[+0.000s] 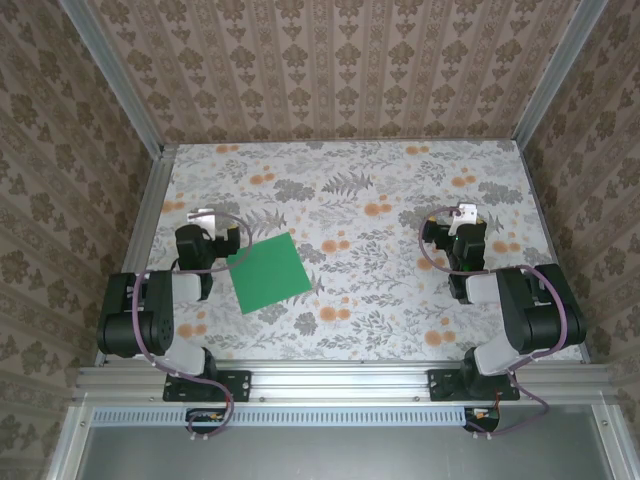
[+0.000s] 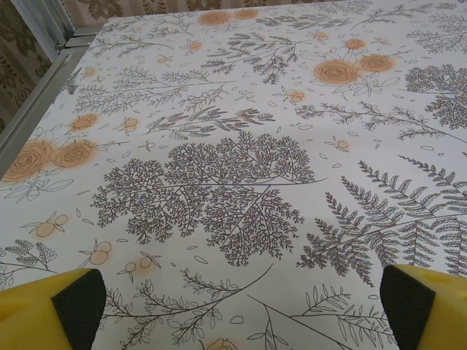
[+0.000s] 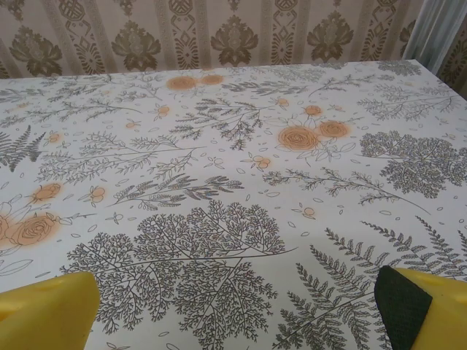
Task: Fold a paper plane with a square sheet of paper (pick it up from the middle)
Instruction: Move the square sheet of paper to the center of the table.
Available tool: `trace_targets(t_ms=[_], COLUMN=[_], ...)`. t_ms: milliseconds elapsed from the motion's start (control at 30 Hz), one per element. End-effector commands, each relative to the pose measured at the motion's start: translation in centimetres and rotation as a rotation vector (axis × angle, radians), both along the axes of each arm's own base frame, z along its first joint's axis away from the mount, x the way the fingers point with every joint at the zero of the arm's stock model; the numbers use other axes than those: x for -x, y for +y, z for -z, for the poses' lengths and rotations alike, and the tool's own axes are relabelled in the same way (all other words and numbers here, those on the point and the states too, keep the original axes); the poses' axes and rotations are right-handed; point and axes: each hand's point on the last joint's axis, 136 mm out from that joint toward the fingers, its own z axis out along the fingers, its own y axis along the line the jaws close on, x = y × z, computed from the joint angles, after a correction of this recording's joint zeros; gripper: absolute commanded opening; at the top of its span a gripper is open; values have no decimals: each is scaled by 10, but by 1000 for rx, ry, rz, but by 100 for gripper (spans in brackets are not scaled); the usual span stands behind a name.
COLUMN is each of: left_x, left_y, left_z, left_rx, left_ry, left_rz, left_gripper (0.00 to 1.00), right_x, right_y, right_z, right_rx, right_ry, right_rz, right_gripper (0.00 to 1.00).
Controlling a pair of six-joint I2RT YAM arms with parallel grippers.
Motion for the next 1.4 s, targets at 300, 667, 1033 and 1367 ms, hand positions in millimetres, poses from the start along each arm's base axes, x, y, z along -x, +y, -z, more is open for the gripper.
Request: trace_targets(t_ms=[300,667,1033,1367], left_x=[-5,-6,-7,13], left_y=[1,1,9,23], left_z=[-8,-8,-31,-90], left_rx=[-23,-19,-18,61], left_ry=[-23,-24,33,107], left_rz=[3,3,-49,-194], left_gripper=[100,100,100,100], right_x=[1,0,12,24], right_y=[-2,-2,4,11], right_z=[0,0,-21,-73], right_rx=[1,-2,15,-119], right_ry=[-15,-15,-77,79], right_rz=[18,17,-8,113], right_gripper=[100,100,100,100])
